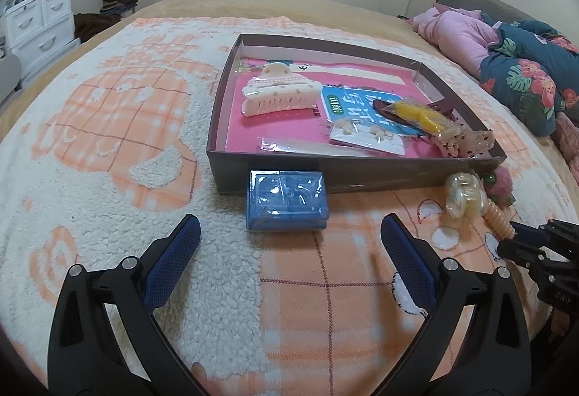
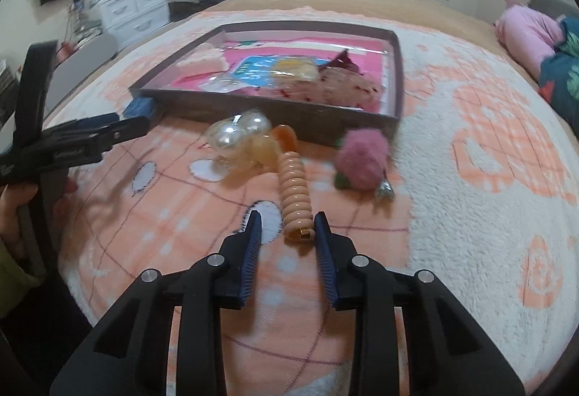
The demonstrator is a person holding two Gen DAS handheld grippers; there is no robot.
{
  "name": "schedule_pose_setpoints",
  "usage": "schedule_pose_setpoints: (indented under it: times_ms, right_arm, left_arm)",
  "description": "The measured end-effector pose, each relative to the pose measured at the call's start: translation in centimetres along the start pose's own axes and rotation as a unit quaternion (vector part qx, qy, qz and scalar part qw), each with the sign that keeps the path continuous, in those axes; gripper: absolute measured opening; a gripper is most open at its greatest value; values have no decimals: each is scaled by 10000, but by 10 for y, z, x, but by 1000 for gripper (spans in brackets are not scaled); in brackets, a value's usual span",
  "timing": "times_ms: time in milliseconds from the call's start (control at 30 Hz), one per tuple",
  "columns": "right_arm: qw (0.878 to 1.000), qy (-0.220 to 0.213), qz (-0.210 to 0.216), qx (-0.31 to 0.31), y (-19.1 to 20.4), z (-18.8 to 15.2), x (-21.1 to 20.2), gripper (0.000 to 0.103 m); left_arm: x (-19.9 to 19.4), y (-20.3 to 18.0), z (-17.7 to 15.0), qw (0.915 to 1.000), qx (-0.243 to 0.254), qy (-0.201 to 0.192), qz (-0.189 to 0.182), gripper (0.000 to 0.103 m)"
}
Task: Organize jewelry
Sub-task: 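Grasp the peach coiled hair tie with the right tool while the left tool grasps the blue box, then carry the coiled hair tie and blue box into the tray with both tools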
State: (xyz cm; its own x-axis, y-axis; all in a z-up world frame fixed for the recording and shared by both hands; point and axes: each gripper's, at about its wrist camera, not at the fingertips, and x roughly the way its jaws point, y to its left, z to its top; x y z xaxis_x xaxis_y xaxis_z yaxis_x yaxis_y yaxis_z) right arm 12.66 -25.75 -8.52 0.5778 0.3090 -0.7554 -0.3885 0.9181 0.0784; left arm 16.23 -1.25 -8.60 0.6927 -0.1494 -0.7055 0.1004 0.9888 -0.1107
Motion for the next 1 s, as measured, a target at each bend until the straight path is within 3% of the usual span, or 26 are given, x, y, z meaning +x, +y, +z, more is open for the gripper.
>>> schedule_pose_setpoints:
  times_ms: [200, 300, 467, 500, 600, 667, 700, 1000]
  right_arm:
    - [9999, 16, -7, 115, -4, 9, 11, 29]
    - [10000, 36, -43, 14, 0, 10, 15, 17]
    - [10000, 1, 65, 57, 2, 9, 13, 17]
    - [9999, -11, 125, 97, 2, 9, 12, 17]
    - [9996, -62, 217, 172, 2, 8, 8, 17]
    - [9993, -114, 272, 240, 2, 8, 4, 17]
    - [9991, -138, 300, 273, 2, 9, 2, 17]
    - [9950, -536, 630, 559, -1, 11, -23, 17]
  left_arm:
    - [6, 0, 3, 10000, -38, 8, -4, 91]
    - [10, -1, 4, 10000, -55, 21, -22, 91]
    - [14, 0, 7, 9998, -161, 56, -58, 91]
    - [15, 0, 7, 9998, -160, 73, -35, 88]
    - [17, -1, 7, 9998, -149, 121, 54, 68]
    - [17, -1, 8, 9998, -111, 150, 59, 42]
    - [17, -2, 8, 9998, -83, 156, 95, 36]
    - [-2, -23, 2, 9988, 221, 74, -438, 36]
